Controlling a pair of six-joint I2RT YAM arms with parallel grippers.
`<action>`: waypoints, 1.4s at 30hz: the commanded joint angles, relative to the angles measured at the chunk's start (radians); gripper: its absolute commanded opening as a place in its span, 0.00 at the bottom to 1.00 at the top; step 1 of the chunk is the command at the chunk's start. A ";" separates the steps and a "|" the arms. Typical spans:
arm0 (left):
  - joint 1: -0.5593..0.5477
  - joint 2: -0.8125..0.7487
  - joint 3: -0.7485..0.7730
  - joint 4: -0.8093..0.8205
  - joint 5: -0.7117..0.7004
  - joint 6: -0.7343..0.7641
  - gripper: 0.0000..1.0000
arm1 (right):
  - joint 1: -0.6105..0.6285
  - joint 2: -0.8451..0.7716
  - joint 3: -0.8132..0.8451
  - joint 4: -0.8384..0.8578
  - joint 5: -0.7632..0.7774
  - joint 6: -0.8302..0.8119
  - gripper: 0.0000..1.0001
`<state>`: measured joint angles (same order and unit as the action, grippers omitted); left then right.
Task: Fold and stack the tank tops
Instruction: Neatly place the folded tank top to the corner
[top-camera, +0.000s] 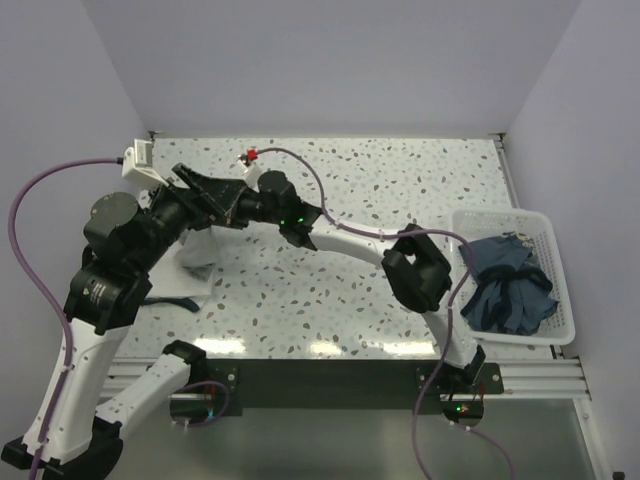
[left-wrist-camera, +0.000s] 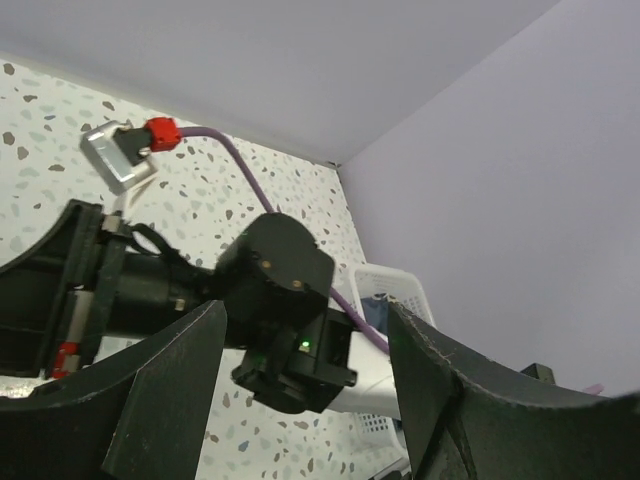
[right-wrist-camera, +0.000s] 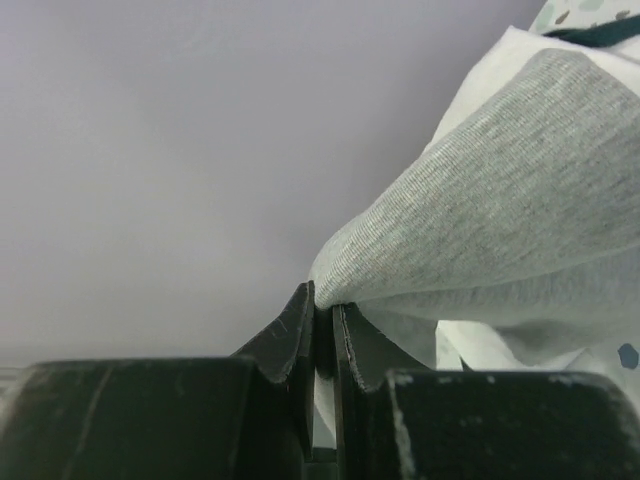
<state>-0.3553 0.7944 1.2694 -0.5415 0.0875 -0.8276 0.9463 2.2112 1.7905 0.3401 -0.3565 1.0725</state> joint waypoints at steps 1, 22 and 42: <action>0.006 0.000 -0.007 0.046 0.026 -0.008 0.70 | -0.032 -0.175 -0.087 0.149 0.008 -0.025 0.00; 0.006 0.000 -0.027 0.055 0.026 -0.013 0.70 | 0.023 0.073 0.182 -0.096 -0.159 -0.086 0.00; 0.006 0.012 -0.016 0.048 0.005 0.001 0.70 | 0.094 0.510 0.747 -0.084 -0.184 -0.111 0.02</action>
<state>-0.3553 0.8017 1.2465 -0.5396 0.0971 -0.8291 1.0206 2.6770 2.4603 0.2073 -0.5224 0.9848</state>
